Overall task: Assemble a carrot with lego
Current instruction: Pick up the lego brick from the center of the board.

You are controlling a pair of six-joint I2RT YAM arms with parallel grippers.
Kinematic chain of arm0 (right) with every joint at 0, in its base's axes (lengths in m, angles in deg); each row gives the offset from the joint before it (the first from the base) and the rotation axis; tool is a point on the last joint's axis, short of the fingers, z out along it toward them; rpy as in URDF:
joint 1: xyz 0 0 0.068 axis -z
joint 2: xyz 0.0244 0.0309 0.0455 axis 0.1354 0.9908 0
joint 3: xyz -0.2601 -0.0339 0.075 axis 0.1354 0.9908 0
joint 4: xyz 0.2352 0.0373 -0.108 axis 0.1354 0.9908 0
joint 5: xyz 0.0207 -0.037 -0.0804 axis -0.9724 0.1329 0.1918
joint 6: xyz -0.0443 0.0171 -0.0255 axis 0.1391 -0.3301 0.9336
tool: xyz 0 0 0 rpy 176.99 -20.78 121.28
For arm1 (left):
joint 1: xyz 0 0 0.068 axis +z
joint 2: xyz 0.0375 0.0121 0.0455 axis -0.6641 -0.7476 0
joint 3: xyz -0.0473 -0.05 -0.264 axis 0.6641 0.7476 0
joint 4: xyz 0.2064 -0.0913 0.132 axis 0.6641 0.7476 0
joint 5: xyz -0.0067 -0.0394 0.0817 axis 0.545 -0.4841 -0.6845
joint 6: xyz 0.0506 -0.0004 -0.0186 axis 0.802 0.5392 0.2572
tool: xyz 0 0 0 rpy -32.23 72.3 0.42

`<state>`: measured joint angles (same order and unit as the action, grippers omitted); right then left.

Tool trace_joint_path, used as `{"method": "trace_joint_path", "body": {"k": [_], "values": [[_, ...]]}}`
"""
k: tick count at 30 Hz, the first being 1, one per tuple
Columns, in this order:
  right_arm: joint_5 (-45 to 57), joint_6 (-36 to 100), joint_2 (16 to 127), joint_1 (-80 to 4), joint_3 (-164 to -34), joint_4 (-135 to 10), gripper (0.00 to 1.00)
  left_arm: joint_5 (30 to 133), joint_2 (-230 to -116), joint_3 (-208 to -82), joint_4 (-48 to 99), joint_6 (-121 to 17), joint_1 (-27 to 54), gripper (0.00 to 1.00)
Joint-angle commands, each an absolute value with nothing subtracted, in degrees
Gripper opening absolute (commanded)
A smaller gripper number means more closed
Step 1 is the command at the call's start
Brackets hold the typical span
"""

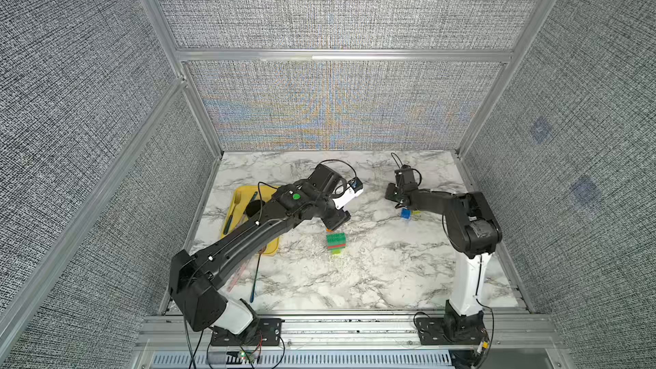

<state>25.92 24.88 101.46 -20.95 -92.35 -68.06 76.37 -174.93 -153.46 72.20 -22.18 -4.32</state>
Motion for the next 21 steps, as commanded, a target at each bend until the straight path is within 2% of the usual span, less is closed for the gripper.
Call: {"method": "trace_joint_path", "body": {"k": [1,12,17,21], "values": [[26.3,24.4,102.1,-21.3,-92.2,-64.9,0.45,76.4,-174.2,-153.4,71.2,-22.6,-4.3,0.62],[25.6,27.4,96.8,-21.9,-90.0,-64.7,0.30,72.5,-173.2,-153.1,70.8,-25.6,-4.2,0.62],[17.3,33.1,89.9,-23.0,-85.6,-66.4,0.28,70.3,-171.4,-151.8,70.8,-27.8,-3.1,0.62],[15.4,36.3,86.7,-29.0,-83.0,-63.7,0.28,69.2,-169.3,-149.6,70.1,-29.6,-1.2,0.62]]}}
